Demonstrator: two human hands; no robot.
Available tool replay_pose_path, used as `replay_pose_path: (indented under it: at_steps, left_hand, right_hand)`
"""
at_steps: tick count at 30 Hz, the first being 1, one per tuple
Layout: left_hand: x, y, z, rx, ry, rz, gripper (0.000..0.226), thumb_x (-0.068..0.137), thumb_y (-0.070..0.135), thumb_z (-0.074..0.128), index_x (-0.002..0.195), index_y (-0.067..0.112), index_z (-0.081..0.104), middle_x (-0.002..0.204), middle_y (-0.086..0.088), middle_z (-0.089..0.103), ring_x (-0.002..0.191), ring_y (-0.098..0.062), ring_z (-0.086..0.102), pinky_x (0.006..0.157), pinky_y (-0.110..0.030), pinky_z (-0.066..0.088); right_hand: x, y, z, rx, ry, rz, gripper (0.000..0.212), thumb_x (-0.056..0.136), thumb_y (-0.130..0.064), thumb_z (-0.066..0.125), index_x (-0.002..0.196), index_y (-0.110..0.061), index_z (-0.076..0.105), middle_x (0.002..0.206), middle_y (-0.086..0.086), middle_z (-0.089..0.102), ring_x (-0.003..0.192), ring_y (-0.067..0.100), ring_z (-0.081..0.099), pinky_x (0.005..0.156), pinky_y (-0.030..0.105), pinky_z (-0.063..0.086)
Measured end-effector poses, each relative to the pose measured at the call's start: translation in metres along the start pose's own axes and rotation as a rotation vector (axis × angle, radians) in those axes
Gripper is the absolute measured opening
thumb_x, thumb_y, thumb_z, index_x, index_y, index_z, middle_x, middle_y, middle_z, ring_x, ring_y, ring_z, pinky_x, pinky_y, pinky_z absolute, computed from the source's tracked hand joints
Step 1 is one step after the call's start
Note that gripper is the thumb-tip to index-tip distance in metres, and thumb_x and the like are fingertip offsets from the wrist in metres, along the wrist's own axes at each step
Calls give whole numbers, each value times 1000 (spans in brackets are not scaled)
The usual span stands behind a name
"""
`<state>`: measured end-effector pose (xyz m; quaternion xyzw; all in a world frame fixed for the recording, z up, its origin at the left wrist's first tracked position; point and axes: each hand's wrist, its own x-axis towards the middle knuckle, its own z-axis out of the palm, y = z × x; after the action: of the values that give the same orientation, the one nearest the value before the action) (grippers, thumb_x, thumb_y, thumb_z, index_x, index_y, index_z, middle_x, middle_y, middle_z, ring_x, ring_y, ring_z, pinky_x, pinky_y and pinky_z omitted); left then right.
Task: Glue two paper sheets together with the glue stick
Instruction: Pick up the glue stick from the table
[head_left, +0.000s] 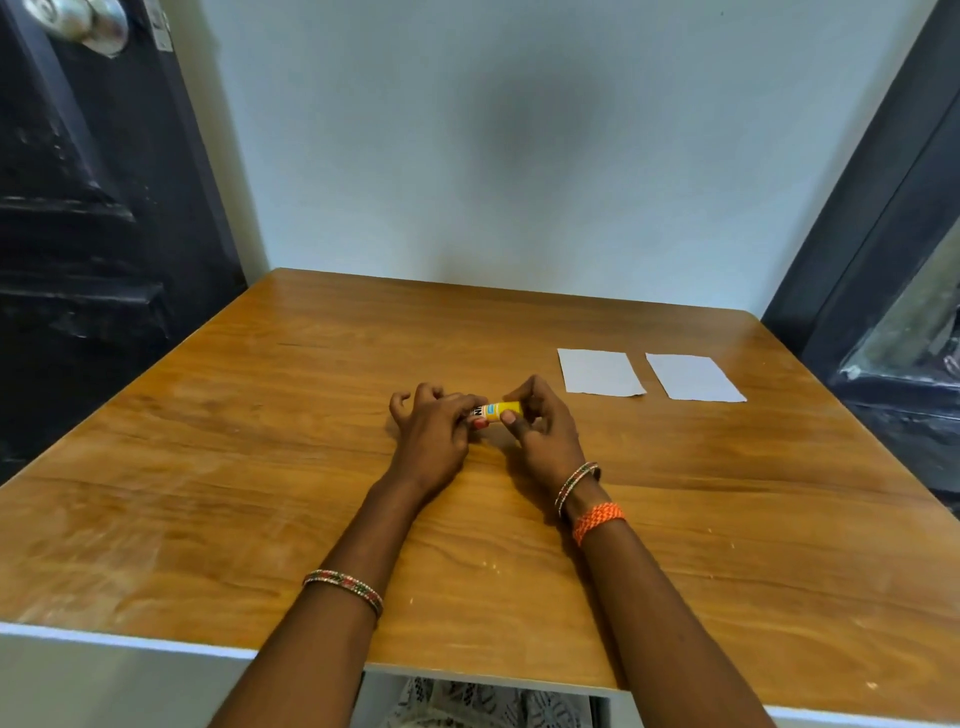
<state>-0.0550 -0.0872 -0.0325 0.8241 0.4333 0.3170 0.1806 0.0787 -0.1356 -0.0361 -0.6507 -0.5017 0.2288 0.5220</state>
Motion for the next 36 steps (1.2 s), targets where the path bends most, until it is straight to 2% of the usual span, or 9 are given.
replay_pose_path:
  at_steps: [3,5,8,13,15,18,25,31,36]
  left_hand:
    - [0,2,-2,-35,-22,-22,34,94,12,43,122,26,58,101,10,40,88,-1,12,101,-41,16]
    - [1,-1,0,-24,12,5,33,93,15,46,120,30,59,101,12,51,89,-2,14,96,-39,17]
    - [4,-8,4,7,59,45,32,89,17,51,114,33,63,104,11,65,101,-14,32,93,-40,16]
    - [2,-1,2,7,21,33,33,90,15,49,116,31,62,98,13,54,107,-18,33,99,-43,14]
    - [2,0,1,-3,-22,16,32,92,17,48,117,32,61,99,13,51,108,-16,31,98,-41,14]
    - [2,-3,1,-7,-48,14,30,91,20,49,115,34,62,103,11,57,110,-15,32,97,-41,14]
    - [2,-2,1,-29,-8,18,30,89,19,54,113,33,64,100,11,57,112,-15,35,99,-43,13]
    - [2,1,0,-40,-3,25,32,89,15,53,115,29,64,103,12,58,114,-17,36,99,-42,11]
    - [1,1,0,-41,-33,-47,32,92,18,50,119,30,60,100,13,41,115,-14,31,101,-39,8]
  right_hand:
    - [2,-2,-1,42,-25,-9,19,84,-10,63,87,-27,54,88,-9,61,91,17,60,82,37,51]
    - [2,-2,-2,89,-24,13,11,86,-15,63,93,-18,55,91,-1,63,89,18,61,74,27,51]
    - [4,1,-2,57,26,32,12,87,-25,61,89,-15,55,88,16,66,84,30,63,71,37,52]
    - [4,6,-1,-80,78,-34,21,82,-22,64,73,-34,48,76,-9,59,80,21,59,81,54,48]
    - [1,3,-4,-185,76,-75,24,79,-20,65,74,-36,48,81,-14,57,89,21,55,88,47,39]
    - [-3,1,-12,-293,26,-80,27,80,-16,66,85,-36,48,99,-10,59,98,19,50,79,32,22]
    - [-1,6,-11,-390,2,-77,31,88,-51,51,104,-25,57,93,-2,67,97,17,56,85,36,22]
    - [2,3,-12,-348,54,-65,18,87,-37,59,98,-24,63,93,0,70,97,16,58,84,33,20]
    - [-2,-2,-16,-309,77,-89,21,79,-15,71,90,-29,60,93,-11,60,93,10,51,89,36,24]
